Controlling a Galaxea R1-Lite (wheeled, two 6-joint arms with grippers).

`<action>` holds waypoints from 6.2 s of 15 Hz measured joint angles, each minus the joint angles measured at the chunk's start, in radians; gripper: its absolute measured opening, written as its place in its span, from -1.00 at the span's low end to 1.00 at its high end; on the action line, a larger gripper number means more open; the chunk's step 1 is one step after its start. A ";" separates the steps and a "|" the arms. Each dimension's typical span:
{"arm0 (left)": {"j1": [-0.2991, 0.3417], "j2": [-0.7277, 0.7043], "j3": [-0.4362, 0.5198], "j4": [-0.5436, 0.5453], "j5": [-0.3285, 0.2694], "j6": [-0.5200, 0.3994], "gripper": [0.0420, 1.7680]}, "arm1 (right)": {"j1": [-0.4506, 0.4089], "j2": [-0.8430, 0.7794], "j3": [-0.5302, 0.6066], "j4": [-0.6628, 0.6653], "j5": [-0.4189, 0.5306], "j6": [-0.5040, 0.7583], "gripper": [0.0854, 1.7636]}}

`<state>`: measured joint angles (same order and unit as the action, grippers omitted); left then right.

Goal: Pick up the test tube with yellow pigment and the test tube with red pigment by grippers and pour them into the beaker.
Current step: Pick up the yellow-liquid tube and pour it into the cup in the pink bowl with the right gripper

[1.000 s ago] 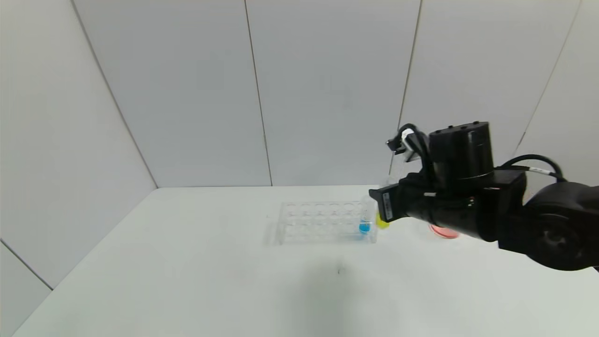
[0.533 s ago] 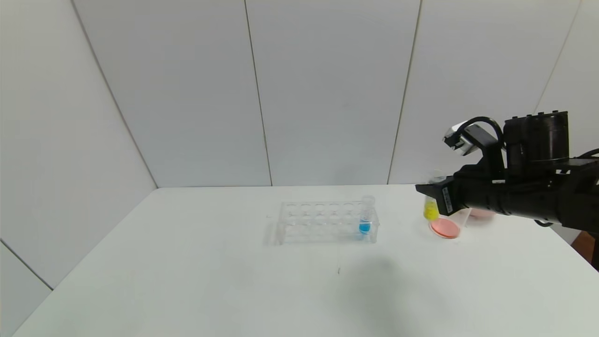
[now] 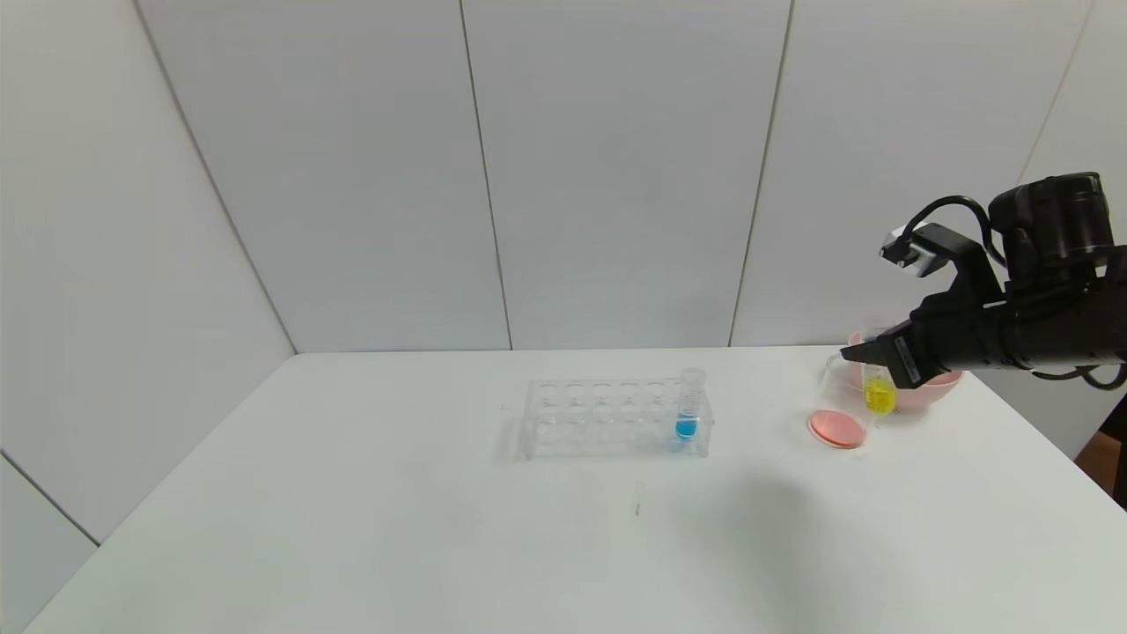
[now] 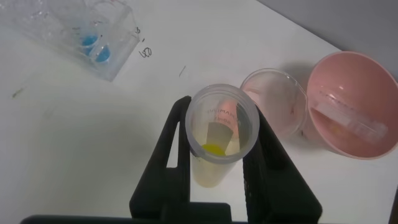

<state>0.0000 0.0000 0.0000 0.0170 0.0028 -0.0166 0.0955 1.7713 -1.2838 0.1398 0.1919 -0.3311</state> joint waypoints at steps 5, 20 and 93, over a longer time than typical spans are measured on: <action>0.000 0.000 0.000 0.000 0.000 0.000 0.94 | -0.154 0.050 -0.085 0.081 0.086 -0.268 -0.46; 0.000 0.000 0.000 0.000 0.000 0.000 0.94 | -0.230 0.277 -0.548 0.432 0.100 -0.577 -0.46; 0.000 0.000 0.000 0.000 0.000 0.000 0.94 | 0.038 0.446 -0.716 0.686 -0.827 -0.762 -0.46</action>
<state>0.0000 0.0000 0.0000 0.0170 0.0028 -0.0166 0.1332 2.2177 -2.0002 0.8255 -0.6349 -1.0930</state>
